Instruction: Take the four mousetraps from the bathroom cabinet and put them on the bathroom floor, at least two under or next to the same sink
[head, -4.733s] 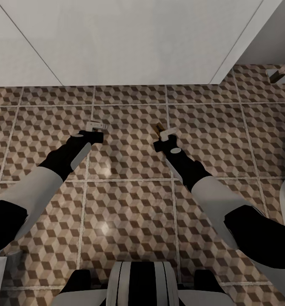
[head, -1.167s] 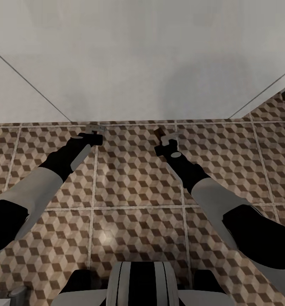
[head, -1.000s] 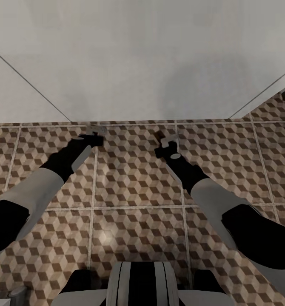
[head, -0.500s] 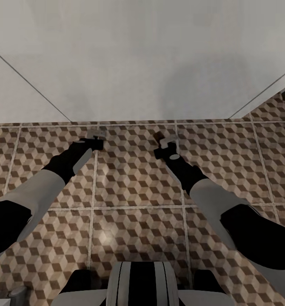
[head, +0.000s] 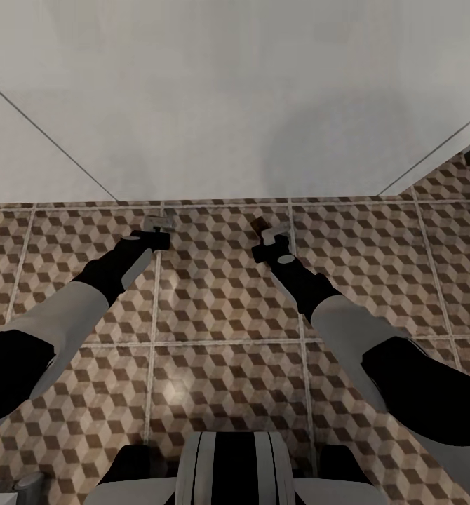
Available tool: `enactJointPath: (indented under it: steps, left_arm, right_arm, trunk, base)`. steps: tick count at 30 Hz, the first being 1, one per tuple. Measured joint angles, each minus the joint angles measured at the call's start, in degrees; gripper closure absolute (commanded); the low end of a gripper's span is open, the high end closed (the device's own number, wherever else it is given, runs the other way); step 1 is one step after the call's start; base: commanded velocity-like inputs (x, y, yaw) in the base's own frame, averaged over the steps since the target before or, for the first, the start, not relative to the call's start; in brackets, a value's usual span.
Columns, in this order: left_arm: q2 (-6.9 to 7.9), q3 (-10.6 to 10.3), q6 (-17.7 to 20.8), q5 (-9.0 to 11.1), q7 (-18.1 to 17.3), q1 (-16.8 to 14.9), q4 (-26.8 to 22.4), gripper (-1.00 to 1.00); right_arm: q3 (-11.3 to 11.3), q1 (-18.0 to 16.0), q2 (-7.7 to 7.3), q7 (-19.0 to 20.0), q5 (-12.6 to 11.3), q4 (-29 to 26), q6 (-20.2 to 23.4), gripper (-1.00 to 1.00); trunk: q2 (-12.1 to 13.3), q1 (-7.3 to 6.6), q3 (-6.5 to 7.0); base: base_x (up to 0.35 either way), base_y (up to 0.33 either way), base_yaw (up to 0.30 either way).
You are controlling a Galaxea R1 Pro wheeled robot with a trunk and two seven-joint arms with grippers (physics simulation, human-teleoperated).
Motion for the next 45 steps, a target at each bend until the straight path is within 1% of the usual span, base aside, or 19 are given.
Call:
enactJointPath:
  steps: [4, 7, 13, 45]
  left_arm:
    - [-0.52, 0.00, -0.33, -0.03, 0.00, 0.00, 0.21, 1.00]
    - [-0.64, 0.00, -0.38, -0.02, 0.00, 0.00, 0.30, 1.00]
    - [-0.69, 0.00, -0.39, -0.01, 0.00, 0.00, 0.33, 1.00]
    - [-0.78, 0.00, -0.40, -0.02, 0.00, 0.00, 0.86, 1.00]
  right_arm:
    - [0.01, 0.00, 0.00, 0.00, 0.00, 0.00, 0.00, 1.00]
    - [0.00, 0.00, -0.04, 0.00, 0.00, 0.00, -0.02, 1.00]
    - [0.00, 0.00, -0.08, 0.00, 0.00, 0.00, -0.77, 1.00]
    - [0.00, 0.00, -0.37, 0.00, 0.00, 0.00, -1.56, 1.00]
  trunk:
    - [0.00, 0.00, 0.00]
    - [0.00, 0.00, 0.00]
    - [0.00, 0.00, 0.00]
    - [0.00, 0.00, 0.00]
  base:
    - [0.000, 0.000, 0.000]
    - [0.002, 0.000, 0.000]
    - [0.044, 0.000, 0.000]
    - [0.026, 0.000, 0.000]
